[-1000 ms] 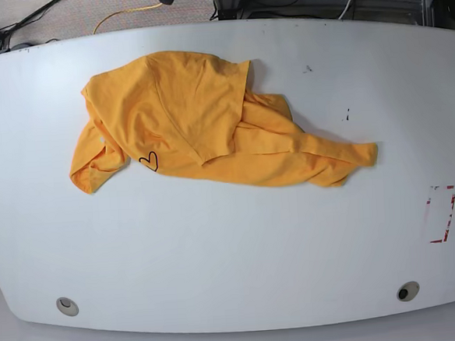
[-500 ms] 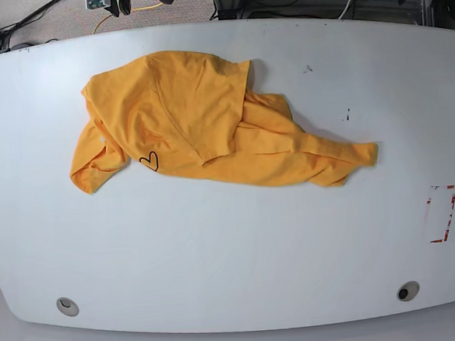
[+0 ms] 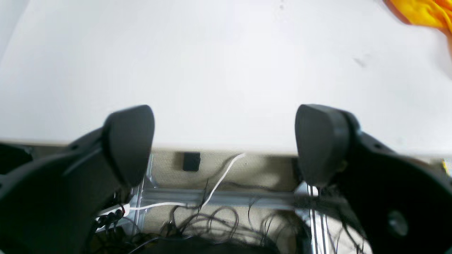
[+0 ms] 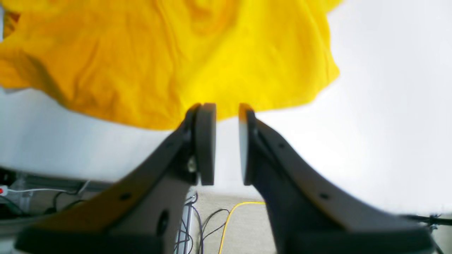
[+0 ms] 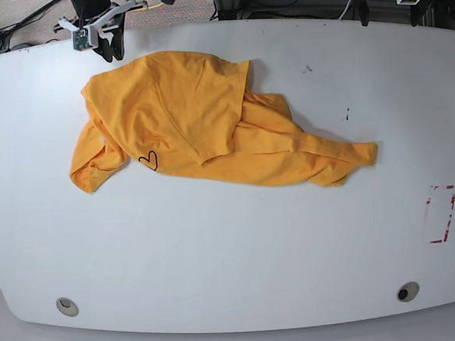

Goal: Fold the T-shirt properly
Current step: 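Lower the right gripper onto the yellow T-shirt's shoulder edge and grasp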

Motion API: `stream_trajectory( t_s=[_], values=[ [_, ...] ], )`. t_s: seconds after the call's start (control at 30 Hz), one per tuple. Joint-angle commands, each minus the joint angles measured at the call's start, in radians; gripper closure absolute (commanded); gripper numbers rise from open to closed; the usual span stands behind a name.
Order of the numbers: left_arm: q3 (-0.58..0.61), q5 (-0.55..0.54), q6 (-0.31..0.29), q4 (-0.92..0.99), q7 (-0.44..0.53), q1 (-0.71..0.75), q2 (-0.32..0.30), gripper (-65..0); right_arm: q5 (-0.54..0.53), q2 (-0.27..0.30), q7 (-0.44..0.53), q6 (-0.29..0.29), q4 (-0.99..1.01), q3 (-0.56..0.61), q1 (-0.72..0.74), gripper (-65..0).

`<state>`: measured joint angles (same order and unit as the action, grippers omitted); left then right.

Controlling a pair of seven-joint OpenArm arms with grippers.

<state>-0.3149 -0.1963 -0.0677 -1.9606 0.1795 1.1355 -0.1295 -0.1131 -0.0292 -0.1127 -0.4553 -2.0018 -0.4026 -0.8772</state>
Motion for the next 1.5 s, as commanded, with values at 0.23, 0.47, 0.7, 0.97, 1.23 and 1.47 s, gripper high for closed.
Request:
stream_trajectory(
  t_s=[0.23,0.47,0.7,0.97,1.23,1.47],
  values=[
    [-0.005,-0.001,0.001,-0.016,0.025,-0.056,0.011,-58.6,-0.033,-0.015,-0.198,-0.168,-0.02,-0.003,0.129,-33.3],
    [-0.005,0.002,-0.001,-0.015,0.025,-0.119,0.009,-58.6,-0.149,-0.013,-0.351,-0.195,-0.017,-0.014,0.175,-39.3],
    [-0.005,0.002,-0.002,-0.015,0.024,-0.185,0.004,-58.8,-0.233,-0.036,-0.473,-0.191,-0.014,-0.091,0.204,-43.9],
    [-0.002,0.062,-0.004,-0.012,0.024,-0.252,0.004,-58.6,-0.326,-0.07,-0.687,-0.191,-0.007,-0.215,0.283,-43.8],
    [0.013,0.139,-0.004,-0.01,0.024,-0.311,0.009,-58.9,-0.348,-0.096,-0.784,-0.191,-0.006,-0.321,0.364,-43.3],
    [0.016,0.137,-0.004,-0.009,-0.042,-0.345,0.009,-58.9,-0.345,-0.093,-0.821,-0.19,0.045,-0.376,0.415,-43.3]
  ],
)
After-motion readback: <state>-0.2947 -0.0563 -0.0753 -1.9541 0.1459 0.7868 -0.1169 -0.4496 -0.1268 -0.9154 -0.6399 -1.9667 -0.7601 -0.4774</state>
